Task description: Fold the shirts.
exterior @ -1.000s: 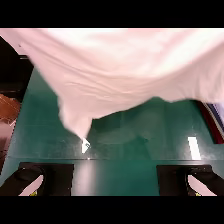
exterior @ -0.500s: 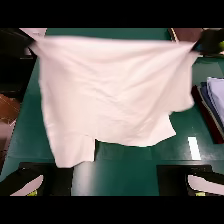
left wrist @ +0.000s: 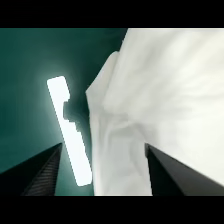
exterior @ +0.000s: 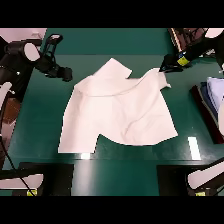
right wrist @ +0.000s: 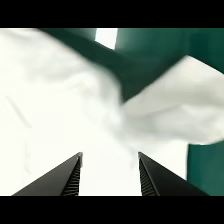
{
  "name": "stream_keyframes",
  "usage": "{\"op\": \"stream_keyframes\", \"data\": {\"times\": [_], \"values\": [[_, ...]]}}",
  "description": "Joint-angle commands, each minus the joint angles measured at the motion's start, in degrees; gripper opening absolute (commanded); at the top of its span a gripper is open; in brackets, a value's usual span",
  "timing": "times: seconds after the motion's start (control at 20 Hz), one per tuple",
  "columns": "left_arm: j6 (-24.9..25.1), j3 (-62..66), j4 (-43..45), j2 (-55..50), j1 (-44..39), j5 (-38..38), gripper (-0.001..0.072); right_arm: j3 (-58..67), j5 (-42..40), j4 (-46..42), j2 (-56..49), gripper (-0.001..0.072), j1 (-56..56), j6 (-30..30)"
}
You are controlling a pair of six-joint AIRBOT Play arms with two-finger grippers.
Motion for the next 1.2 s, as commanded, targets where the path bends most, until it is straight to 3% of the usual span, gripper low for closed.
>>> {"op": "stream_keyframes", "data": {"times": [0.0,0.1,0.35,0.65,0.9,0.95,1.05,1.1,1.15], "values": [[-0.52,-0.55,-2.23,0.74,5.79,-7.43,0.0607,-3.04,0.07,12.96,0.00,0.0411,-3.85,-2.80],[0.87,-4.20,-6.54,3.76,10.71,-10.27,0.0607,-9.53,0.17,15.32,4.35,0.0411,-6.12,-4.74],[6.69,-23.85,-17.70,8.48,17.62,-7.93,0.0608,-28.39,-3.28,15.26,17.40,0.0410,-8.09,-8.15],[8.39,-37.18,-22.80,8.41,17.18,2.27,0.0607,-40.04,-9.09,15.23,26.56,0.0410,-8.11,-8.15],[8.33,-39.15,-23.63,8.20,11.13,6.75,0.0607,-42.49,-9.27,15.30,27.39,0.0410,-8.11,-8.13],[8.28,-39.12,-23.89,8.22,10.19,6.71,0.0558,-42.95,-9.25,15.23,27.39,0.0410,-8.13,-8.13],[8.28,-39.06,-24.48,8.37,9.88,6.45,0.0100,-44.13,-8.24,14.80,27.39,0.0410,-8.63,-8.13],[8.28,-38.42,-24.37,8.55,10.05,5.44,0.0030,-45.22,-7.54,14.58,27.74,0.0410,-9.46,-8.13],[8.28,-37.62,-23.98,9.18,10.05,4.52,0.0031,-47.43,-7.21,14.60,28.79,0.0410,-10.67,-8.11]]}}
